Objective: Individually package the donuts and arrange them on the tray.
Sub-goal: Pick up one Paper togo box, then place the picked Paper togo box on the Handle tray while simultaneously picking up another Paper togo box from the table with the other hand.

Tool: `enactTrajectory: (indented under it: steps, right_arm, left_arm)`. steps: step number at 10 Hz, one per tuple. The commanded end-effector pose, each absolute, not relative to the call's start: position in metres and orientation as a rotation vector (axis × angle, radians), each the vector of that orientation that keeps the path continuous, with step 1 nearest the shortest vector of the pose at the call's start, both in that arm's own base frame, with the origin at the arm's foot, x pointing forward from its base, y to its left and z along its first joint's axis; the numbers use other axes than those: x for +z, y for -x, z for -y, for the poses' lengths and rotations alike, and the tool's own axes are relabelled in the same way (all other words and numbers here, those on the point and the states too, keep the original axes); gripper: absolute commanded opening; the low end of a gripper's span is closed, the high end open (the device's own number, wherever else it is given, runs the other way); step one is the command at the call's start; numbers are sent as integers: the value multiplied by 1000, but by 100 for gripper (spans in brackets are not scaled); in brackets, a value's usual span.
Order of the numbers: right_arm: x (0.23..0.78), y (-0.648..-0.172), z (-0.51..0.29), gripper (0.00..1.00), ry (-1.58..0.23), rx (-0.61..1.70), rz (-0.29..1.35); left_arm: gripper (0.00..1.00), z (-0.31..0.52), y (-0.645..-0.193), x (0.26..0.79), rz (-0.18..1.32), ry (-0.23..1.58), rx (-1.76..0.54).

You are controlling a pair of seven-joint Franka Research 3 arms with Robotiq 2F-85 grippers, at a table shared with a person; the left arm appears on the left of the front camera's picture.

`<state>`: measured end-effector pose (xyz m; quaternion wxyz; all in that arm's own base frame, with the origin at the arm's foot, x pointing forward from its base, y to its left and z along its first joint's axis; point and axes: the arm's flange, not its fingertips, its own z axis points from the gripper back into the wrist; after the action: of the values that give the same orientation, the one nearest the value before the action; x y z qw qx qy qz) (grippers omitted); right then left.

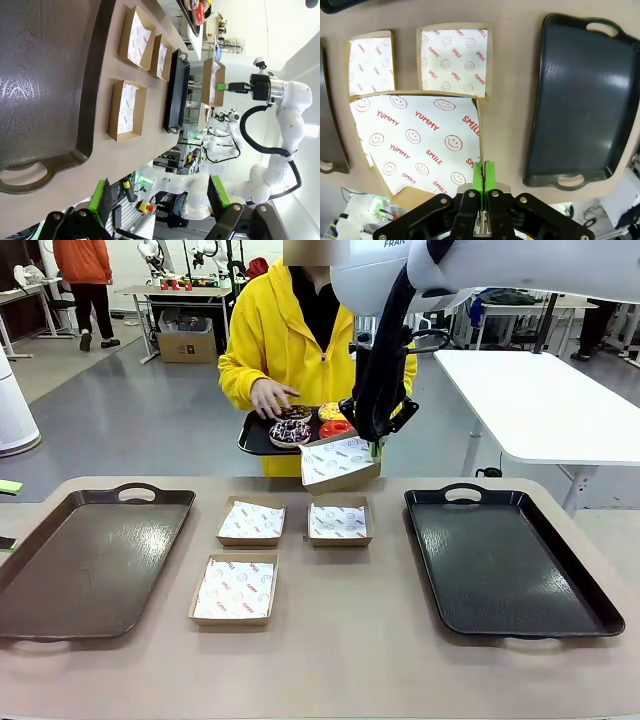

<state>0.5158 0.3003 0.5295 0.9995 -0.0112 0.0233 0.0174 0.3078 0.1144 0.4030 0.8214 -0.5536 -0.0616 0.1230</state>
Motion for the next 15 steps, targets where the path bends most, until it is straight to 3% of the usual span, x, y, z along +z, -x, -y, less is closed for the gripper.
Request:
enactTrajectory:
  steps: [1, 15]
  right_arm:
    - [527, -505, -295, 0, 24, 32, -51]
    - [527, -505, -295, 0, 24, 32, -51]
  left_arm:
    - [100, -115, -308, 405, 138, 1196, 267]
    - [100, -115, -308, 405, 138, 1196, 267]
